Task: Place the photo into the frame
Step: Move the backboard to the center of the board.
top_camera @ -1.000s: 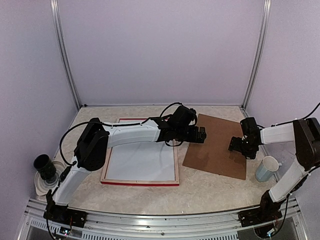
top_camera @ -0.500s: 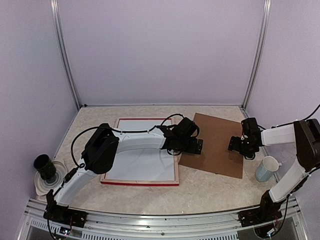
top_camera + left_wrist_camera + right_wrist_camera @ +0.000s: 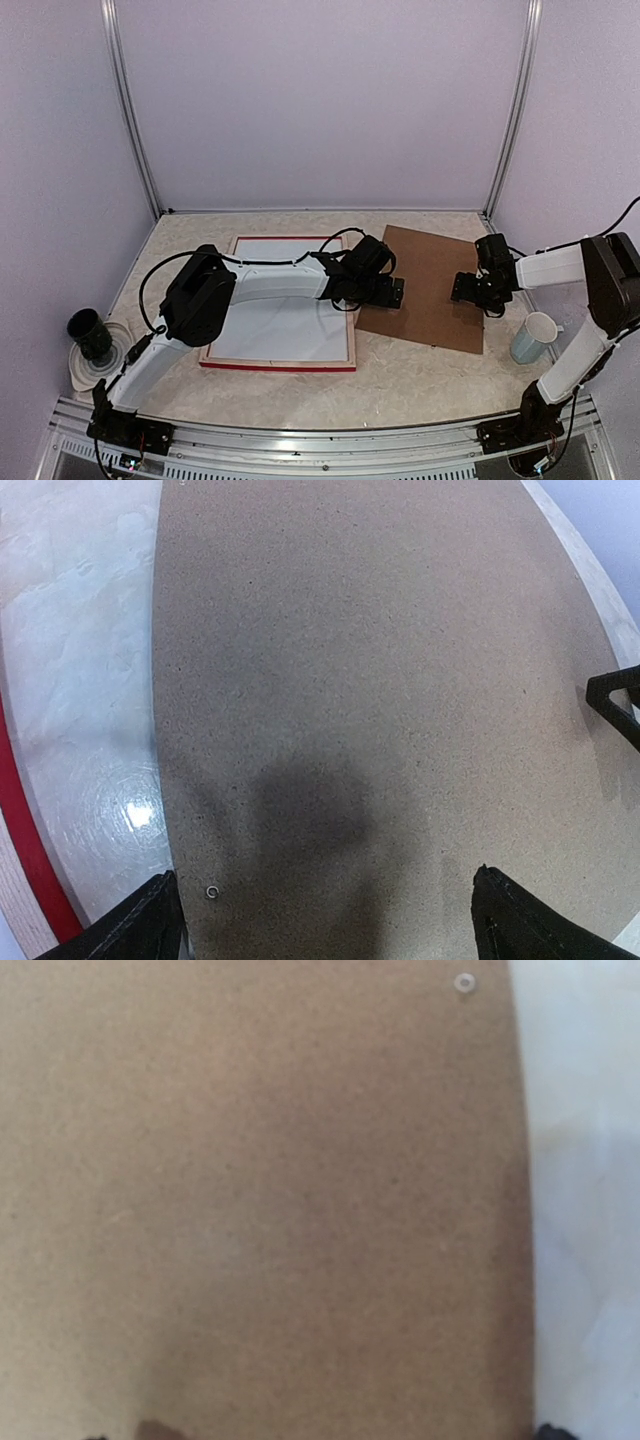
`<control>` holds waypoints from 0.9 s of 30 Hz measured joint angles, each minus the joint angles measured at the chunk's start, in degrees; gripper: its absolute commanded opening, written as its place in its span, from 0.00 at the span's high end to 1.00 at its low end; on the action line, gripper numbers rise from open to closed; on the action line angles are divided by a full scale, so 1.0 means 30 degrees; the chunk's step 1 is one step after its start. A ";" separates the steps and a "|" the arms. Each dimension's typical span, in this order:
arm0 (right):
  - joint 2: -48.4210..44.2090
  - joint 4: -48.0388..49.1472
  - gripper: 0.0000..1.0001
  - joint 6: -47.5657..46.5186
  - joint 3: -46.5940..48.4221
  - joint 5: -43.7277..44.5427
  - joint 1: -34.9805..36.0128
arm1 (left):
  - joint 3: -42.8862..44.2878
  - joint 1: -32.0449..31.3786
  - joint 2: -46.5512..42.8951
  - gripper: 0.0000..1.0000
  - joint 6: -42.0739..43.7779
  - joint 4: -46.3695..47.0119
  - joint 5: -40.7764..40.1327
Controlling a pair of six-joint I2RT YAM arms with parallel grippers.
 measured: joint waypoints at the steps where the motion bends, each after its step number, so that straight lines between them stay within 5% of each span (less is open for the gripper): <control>1: 0.0007 -0.0007 0.08 -0.0022 0.0007 0.0015 0.0015 | -0.0386 0.0029 -0.0175 0.01 -0.0015 0.0364 0.0131; 27: 0.0036 -0.0022 0.08 -0.0379 0.0007 0.0138 0.0160 | -0.2652 0.0539 -0.1974 0.01 -0.0138 0.2761 0.2091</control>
